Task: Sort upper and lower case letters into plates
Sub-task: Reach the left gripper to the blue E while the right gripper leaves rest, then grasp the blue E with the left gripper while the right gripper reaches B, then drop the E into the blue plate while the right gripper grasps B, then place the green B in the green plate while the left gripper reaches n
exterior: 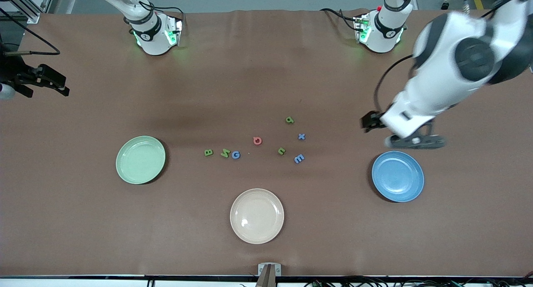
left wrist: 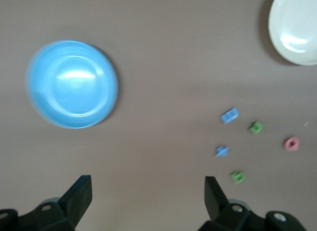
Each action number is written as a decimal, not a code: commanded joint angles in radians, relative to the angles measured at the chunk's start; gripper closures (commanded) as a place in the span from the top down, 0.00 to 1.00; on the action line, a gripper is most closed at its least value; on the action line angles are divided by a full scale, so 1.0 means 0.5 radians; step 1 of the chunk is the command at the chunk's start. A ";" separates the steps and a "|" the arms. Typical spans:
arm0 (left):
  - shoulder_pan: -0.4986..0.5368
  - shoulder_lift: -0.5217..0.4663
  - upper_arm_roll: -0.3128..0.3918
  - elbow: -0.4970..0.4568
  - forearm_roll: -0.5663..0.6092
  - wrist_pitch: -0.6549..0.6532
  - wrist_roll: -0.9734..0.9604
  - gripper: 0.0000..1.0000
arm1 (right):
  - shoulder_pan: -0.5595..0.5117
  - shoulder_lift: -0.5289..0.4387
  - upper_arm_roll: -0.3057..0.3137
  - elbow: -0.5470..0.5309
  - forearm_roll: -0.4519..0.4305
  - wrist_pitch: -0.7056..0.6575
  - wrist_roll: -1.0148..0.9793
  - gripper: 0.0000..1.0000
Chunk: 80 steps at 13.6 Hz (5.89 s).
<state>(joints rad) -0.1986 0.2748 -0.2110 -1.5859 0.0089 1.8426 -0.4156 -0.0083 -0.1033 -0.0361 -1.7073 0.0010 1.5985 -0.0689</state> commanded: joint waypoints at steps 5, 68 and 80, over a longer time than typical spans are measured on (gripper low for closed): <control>-0.345 0.533 0.008 0.024 0.231 0.609 -0.904 1.00 | -0.023 0.169 0.002 0.018 -0.008 0.073 0.009 1.00; -0.305 0.938 -0.296 0.009 0.326 1.045 -1.954 0.81 | 0.796 1.204 0.026 -0.390 -0.060 1.553 3.060 0.00; -0.591 1.101 -0.106 0.153 0.323 1.089 -2.264 0.48 | 0.189 0.771 0.023 -0.978 0.069 1.600 1.734 0.00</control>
<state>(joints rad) -0.4814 0.7994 -0.2755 -1.5515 0.1581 2.3888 -1.5295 0.1153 0.3344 -0.0416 -2.0802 0.0189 2.3100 0.8537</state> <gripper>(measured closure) 0.533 0.718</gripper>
